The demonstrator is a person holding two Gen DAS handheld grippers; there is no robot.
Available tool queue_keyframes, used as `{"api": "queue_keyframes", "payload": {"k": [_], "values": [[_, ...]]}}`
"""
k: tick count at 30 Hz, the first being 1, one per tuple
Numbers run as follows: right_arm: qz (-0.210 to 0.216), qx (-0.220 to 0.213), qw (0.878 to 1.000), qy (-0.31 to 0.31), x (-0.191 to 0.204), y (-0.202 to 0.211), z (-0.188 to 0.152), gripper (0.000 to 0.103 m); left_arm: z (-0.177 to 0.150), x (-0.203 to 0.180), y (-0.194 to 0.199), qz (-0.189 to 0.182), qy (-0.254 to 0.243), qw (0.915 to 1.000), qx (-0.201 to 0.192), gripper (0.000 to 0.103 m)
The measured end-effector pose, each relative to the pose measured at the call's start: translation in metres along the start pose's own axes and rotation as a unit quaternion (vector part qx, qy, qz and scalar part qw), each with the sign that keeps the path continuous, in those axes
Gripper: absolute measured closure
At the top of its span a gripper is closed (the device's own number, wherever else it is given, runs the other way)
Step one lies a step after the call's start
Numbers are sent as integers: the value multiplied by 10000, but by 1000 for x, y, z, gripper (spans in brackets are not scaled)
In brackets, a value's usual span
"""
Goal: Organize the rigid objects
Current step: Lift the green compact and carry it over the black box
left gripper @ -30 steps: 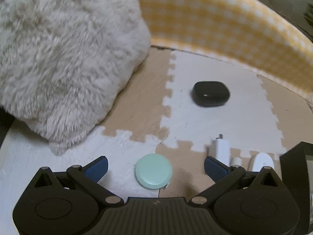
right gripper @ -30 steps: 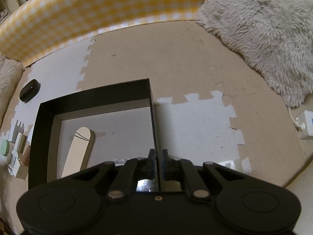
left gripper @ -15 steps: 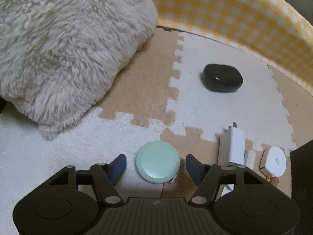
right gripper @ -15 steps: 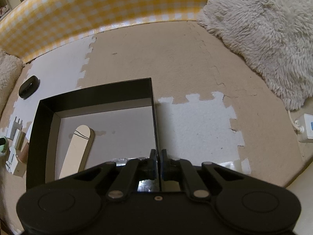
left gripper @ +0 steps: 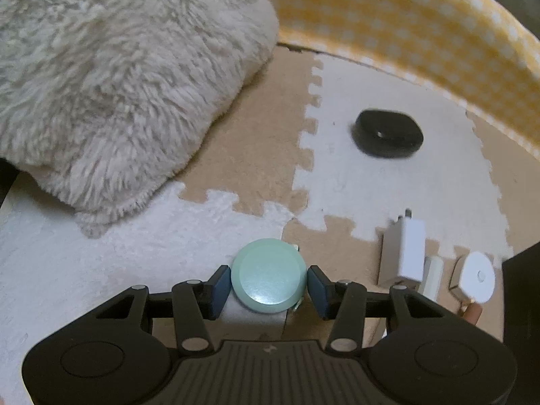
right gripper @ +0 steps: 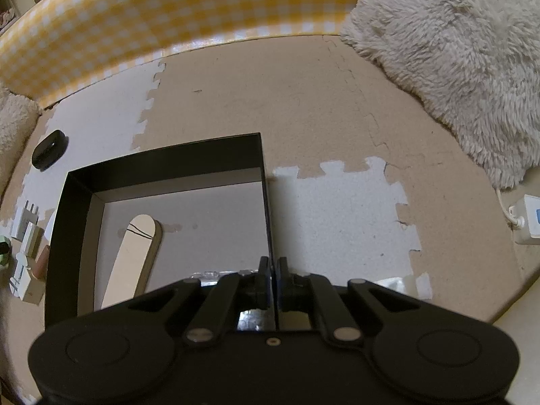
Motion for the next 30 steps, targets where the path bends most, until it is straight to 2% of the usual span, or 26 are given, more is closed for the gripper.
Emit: {"api": "queue_keyframes", "payload": {"k": [5,13,21,26,30], "values": [[-11,3,10000,-7,1,0,0,99,5,-11,22,-327,74,9990,-312,53],[-2,22,10000,-40,0,0,0,99,-6,-65,51,-1230,-389,9902,-537,53],[-21,23,10000,-10,1,0,0,99,-31,-123,58,-1938,-879,9763,-395,53],[-30,26,10000,6,1,0,0,99,-55,-167,53,-2391,-1204,9634,-105,53],[-34,25,10000,12,1,0,0,99,-76,-201,42,-2606,-1509,9535,142,53]]}}
Point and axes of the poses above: each gripper's, at about its wrist camera, not at the fingertips, and y roughly against the way its jaws point, x to its left, z to its top, the point moved 1 cm from there along -y, roughly the way its jaws point, and after that the axes turned 10 degrees about -z, right-handed, at the moved point
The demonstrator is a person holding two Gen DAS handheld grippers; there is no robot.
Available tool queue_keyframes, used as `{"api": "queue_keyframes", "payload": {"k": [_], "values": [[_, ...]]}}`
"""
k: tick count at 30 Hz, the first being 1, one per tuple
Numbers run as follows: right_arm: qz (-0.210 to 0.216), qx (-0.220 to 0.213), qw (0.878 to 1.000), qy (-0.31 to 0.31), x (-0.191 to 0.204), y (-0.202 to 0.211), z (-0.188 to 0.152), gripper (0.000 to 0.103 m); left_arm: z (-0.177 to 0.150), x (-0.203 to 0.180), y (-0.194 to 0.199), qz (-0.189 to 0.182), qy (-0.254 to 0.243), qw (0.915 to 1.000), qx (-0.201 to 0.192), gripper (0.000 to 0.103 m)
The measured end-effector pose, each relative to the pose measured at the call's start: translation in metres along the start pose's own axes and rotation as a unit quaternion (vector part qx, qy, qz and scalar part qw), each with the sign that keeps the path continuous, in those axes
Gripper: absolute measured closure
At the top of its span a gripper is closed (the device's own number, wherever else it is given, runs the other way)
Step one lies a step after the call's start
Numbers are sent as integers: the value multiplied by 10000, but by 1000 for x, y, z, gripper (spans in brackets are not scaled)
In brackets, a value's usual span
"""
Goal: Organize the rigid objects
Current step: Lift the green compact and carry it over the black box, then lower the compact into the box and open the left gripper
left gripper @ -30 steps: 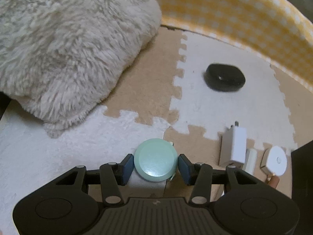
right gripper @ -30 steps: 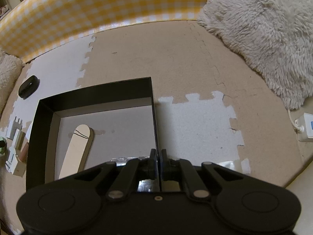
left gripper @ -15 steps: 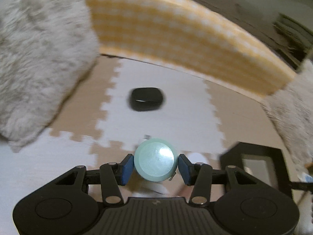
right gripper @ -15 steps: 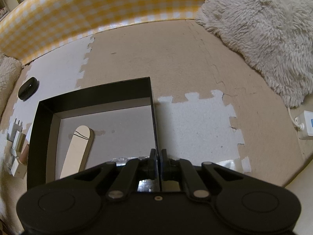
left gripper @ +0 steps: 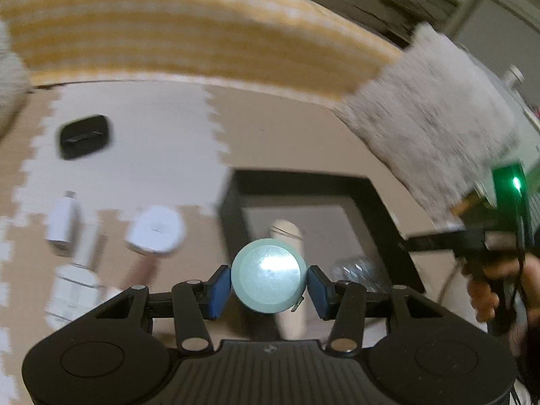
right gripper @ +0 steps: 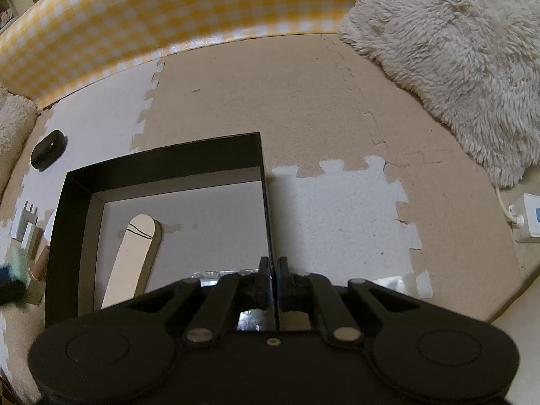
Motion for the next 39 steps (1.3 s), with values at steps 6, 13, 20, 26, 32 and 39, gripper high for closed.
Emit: {"api": "queue_keyframes", "payload": {"k": [6,13,20,26,32,39], "values": [[-91,1,10000,17,1,0,0,99,-5,-26,-22,261,-436,9987,7,53],[-92,14,10000,21,1,1,0,100,-4,-21,-18,216,-465,9987,-56,53],[-113,7,9999,56,1,1,0,100,0,-36,-11,76,-672,9975,-222,53],[-120,-7,9999,73,2,1,0,100,-5,-49,-27,-282,-662,9974,-34,53],[-140,-20,9998,113,3,1,1,100,-13,-56,-46,-538,-600,9966,167,53],[-124,-18,9999,93,3,1,1,100,-20,-50,-60,-440,-413,9975,357,42]]}}
Point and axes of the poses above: each gripper's, at about its wrist camera, not at the fingertips, and y roughly against the way its jaws point, x to its left, z to its top, the point moved 1 cm from there along -y, roughly the way its jaws point, and after that the axes turned 10 degrees about -z, right-handed, at the moved point
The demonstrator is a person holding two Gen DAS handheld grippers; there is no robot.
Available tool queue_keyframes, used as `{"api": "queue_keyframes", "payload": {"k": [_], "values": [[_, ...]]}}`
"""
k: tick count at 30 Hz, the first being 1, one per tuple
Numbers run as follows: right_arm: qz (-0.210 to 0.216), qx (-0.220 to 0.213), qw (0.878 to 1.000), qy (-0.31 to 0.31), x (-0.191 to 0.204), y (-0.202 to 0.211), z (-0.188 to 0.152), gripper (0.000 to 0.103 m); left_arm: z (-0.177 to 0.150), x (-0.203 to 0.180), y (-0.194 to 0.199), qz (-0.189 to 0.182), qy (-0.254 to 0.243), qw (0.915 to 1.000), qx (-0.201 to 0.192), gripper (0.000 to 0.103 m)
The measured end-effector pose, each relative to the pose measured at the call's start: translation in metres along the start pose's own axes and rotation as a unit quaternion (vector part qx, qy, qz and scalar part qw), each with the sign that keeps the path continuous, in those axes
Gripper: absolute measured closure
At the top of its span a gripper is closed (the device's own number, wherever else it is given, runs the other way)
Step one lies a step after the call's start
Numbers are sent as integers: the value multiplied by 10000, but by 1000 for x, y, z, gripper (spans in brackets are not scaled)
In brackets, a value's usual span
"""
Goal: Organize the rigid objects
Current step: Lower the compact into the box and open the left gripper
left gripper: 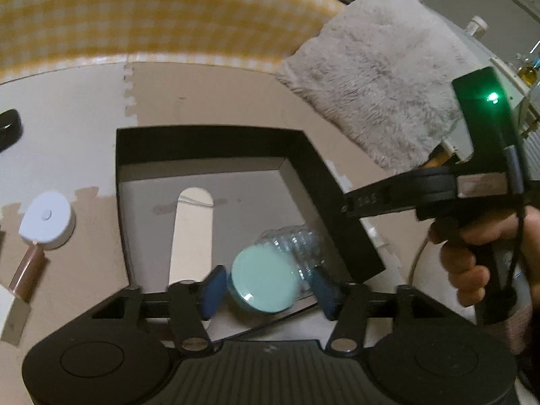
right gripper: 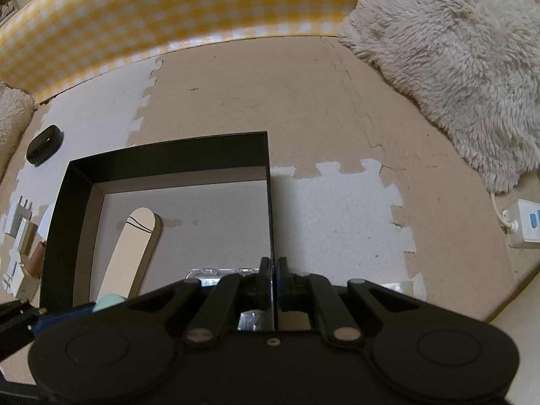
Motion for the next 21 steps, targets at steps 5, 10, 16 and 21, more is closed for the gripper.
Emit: {"api": "queue_keyframes", "payload": {"k": [5,10,16,21], "values": [[5,-1,10000,-5,0,0,0,100,0,-1,2,-18,18,10000,75,35],[10,-1,10000,-7,0,0,0,100,-1,-4,6,-42,-24,9999,131,29],[9,-2,10000,-5,0,0,0,100,-2,-7,11,-43,-26,9999,115,23],[15,2,10000,-11,0,0,0,99,0,-12,19,-53,-111,9999,79,17]]}}
Point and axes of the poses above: each gripper's, at about its wrist camera, not at the fingertips, and y roughly against the way its jaws point, x to its left, z to its top, the point moved 1 cm from there along -y, roughly the way its jaws point, and after that the axes turned 10 degrees about -z, right-handed, at the moved point
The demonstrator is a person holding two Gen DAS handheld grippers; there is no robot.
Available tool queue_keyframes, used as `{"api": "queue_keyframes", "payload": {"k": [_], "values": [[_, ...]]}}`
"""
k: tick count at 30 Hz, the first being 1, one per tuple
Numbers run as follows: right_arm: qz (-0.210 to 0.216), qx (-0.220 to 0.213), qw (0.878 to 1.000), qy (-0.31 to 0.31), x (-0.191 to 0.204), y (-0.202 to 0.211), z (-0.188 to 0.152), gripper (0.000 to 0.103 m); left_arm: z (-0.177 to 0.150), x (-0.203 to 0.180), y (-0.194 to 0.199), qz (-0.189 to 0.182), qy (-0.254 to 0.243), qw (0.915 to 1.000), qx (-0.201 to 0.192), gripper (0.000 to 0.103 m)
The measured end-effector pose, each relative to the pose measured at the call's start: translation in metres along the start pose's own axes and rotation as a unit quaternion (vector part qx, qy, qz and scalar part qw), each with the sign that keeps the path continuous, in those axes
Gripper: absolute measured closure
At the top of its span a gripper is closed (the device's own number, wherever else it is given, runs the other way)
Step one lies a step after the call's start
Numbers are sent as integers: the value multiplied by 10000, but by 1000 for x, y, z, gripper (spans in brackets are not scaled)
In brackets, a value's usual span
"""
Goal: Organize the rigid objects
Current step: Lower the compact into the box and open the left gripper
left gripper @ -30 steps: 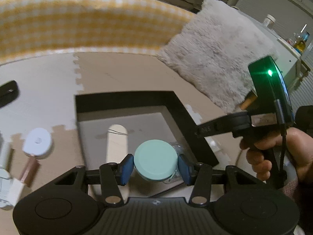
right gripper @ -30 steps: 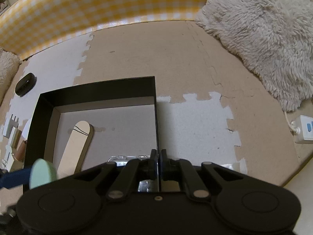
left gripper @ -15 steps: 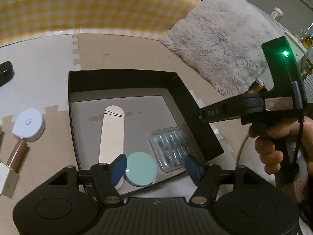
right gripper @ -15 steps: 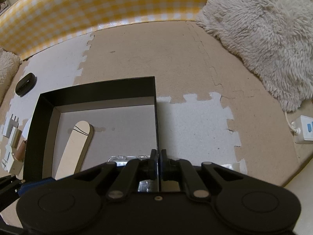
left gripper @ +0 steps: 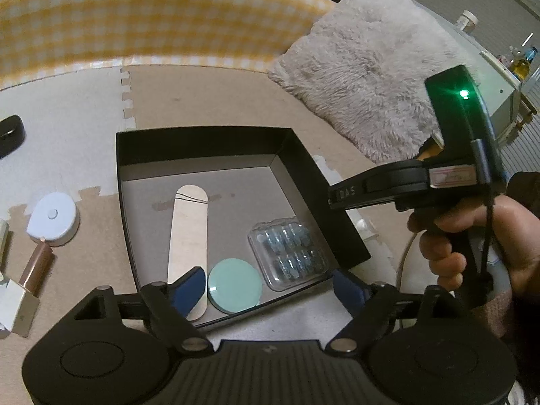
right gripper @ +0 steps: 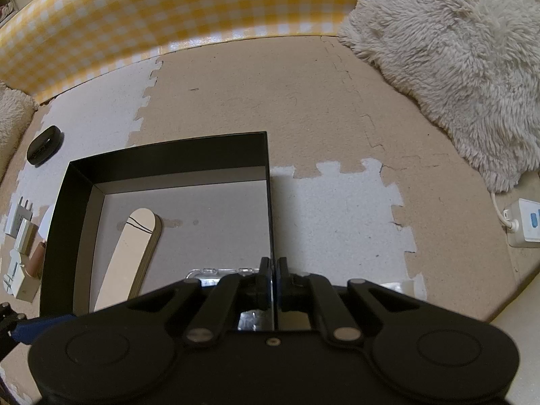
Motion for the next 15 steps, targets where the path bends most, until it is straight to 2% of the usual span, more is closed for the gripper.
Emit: {"api": "queue_keyframes", "payload": {"k": [8,15], "values": [[4,0,10000,-6,0,0,0,99,1,-6,16,178,-220,9995,-137,1],[1,-4,10000,4,0,0,0,99,7,2,39,386,-195,9984,-378,0]]}}
Point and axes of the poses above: each gripper's, at about its wrist camera, not at the fingertips, and y roughly against the way its jaws point, x to its left, z to its top, the point moved 1 cm from there along -y, roughly the way its jaws point, and after that the axes turned 10 degrees about -z, right-handed, at the moved point
